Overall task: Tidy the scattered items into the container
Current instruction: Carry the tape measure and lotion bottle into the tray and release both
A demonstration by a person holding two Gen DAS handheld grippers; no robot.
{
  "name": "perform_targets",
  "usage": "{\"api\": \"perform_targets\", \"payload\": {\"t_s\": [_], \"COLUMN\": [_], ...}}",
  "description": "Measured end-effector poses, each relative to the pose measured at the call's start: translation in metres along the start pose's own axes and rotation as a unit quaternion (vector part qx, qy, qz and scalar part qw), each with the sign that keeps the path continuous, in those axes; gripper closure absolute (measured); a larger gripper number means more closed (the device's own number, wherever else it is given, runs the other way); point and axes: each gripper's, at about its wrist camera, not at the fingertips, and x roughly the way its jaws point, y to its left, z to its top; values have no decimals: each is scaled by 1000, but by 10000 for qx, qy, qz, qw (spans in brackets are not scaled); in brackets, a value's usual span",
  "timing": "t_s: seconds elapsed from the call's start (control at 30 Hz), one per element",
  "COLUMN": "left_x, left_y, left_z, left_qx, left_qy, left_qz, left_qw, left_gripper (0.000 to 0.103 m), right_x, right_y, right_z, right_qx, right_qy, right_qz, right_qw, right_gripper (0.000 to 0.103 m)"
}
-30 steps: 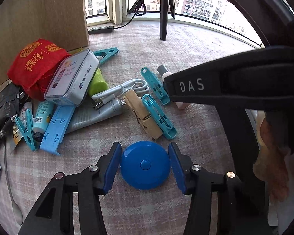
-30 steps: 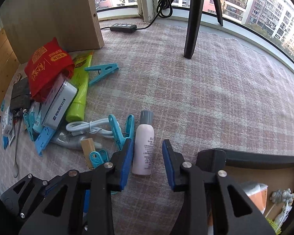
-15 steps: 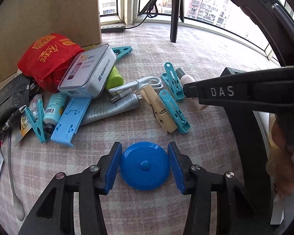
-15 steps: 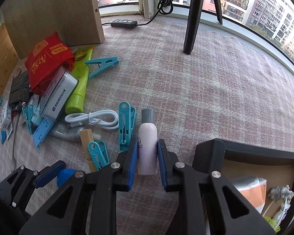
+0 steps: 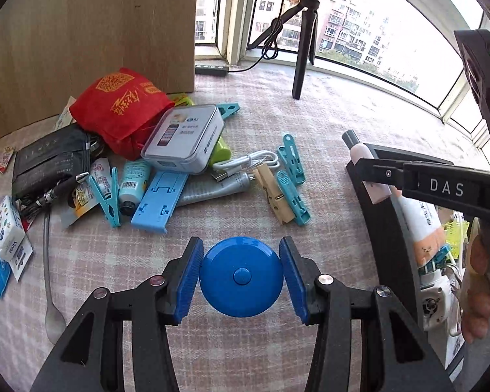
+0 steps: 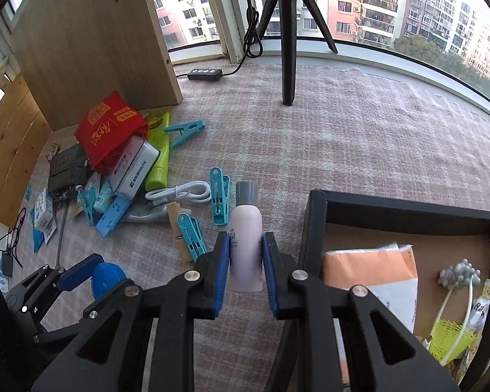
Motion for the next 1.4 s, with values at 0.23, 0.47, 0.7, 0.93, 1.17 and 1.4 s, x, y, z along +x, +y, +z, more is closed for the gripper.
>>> {"api": "perform_targets", "payload": {"t_s": [0.23, 0.47, 0.7, 0.93, 1.17, 1.4], "left_x": [-21, -29, -35, -45, -54, -62], "left_y": [-34, -94, -158, -195, -202, -202], "left_z": [1, -10, -25, -44, -56, -60], "left_qx": [262, 735, 1323, 1862, 2070, 2094], "left_qy": [-80, 62, 211, 281, 420, 395], "left_qz": [-305, -727, -1101, -1304, -1440, -1385], "left_qw": [9992, 9946, 9848, 9734, 9668, 9672], "left_gripper": [57, 57, 57, 57, 57, 24], "right_x": [-44, -88, -123, -144, -153, -159], "right_y": [-40, -95, -144, -178, -188, -172], "right_z": [-29, -75, -123, -154, -164, -156], "right_qx": [432, 999, 1586, 2081, 2219, 2069], "right_qy": [-260, -447, -577, -667, -704, -861], "right_qz": [-190, -624, -1066, -1359, -1456, -1472], "right_qw": [9985, 9920, 9799, 9663, 9616, 9634], "right_gripper": [83, 83, 83, 83, 83, 46]}}
